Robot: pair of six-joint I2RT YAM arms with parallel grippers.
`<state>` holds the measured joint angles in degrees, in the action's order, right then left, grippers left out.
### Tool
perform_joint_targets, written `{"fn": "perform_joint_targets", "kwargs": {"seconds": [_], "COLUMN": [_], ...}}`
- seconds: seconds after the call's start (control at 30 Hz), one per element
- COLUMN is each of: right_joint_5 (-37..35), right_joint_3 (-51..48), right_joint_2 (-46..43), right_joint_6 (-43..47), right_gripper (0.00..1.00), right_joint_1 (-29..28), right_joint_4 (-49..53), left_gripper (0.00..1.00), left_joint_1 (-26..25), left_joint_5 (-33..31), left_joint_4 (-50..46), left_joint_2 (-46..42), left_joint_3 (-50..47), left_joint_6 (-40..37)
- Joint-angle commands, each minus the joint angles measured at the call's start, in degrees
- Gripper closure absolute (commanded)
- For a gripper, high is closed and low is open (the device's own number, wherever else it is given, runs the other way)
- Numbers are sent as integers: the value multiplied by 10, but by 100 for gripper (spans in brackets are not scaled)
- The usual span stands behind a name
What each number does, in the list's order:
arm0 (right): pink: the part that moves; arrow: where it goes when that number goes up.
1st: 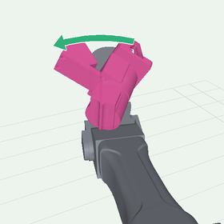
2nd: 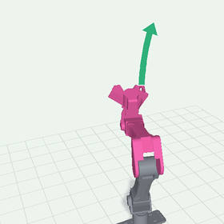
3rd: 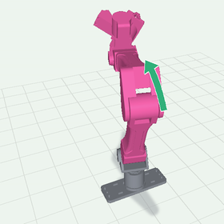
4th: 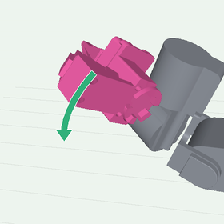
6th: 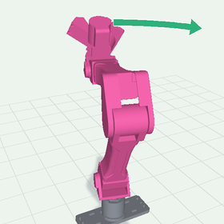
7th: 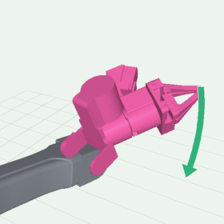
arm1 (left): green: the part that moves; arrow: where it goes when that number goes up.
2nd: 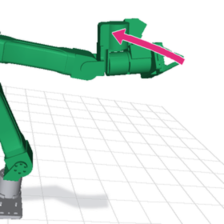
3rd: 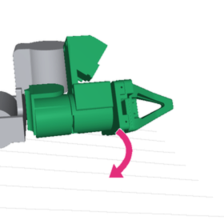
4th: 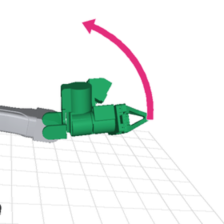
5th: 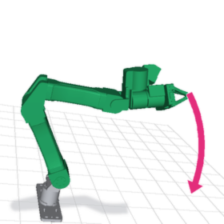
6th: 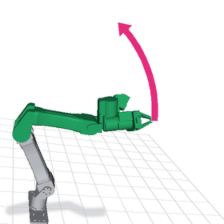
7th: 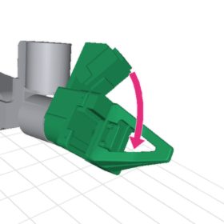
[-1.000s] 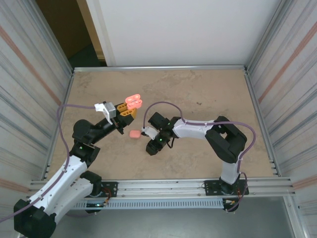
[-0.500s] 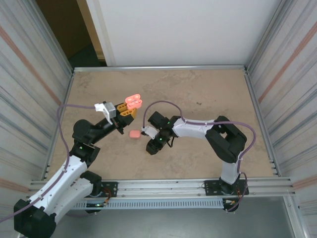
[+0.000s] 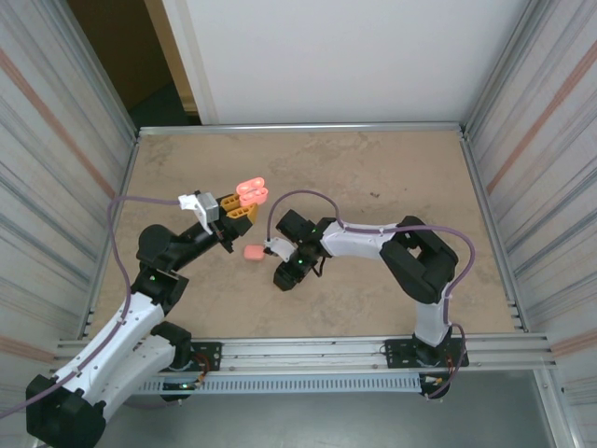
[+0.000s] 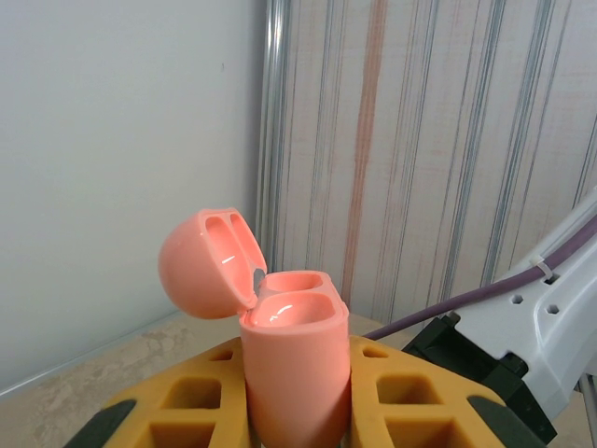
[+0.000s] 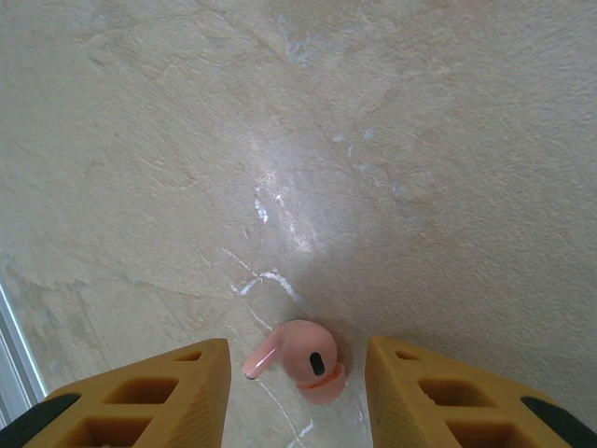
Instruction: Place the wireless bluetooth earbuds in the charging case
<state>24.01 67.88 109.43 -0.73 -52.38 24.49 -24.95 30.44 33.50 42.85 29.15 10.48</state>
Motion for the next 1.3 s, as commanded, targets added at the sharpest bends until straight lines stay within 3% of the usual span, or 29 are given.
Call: {"fn": "perform_joint_targets", "kwargs": {"seconds": [0.0,0.27,0.73,1.27], "right_joint_5": [10,8,5,-24], "right_joint_3": [7,3,-19,-98], "right_joint_2": [14,22,-17,-153], "right_joint_6": [16,16,4,-27], "right_gripper": [60,63,82,84], "right_joint_1": [1,-4,0,38], "right_joint_4": [7,7,-25,-106], "left_gripper": [100,100,100,100], "left_joint_1": [3,3,4,4], "left_joint_5": [8,6,2,-10], "left_joint_4": [3,1,-9,-27], "left_joint_2": [-4,-7,-17,-20], "left_joint_3": [20,19,17,-9], "left_joint_6": [-9,-9,-12,-13]}}
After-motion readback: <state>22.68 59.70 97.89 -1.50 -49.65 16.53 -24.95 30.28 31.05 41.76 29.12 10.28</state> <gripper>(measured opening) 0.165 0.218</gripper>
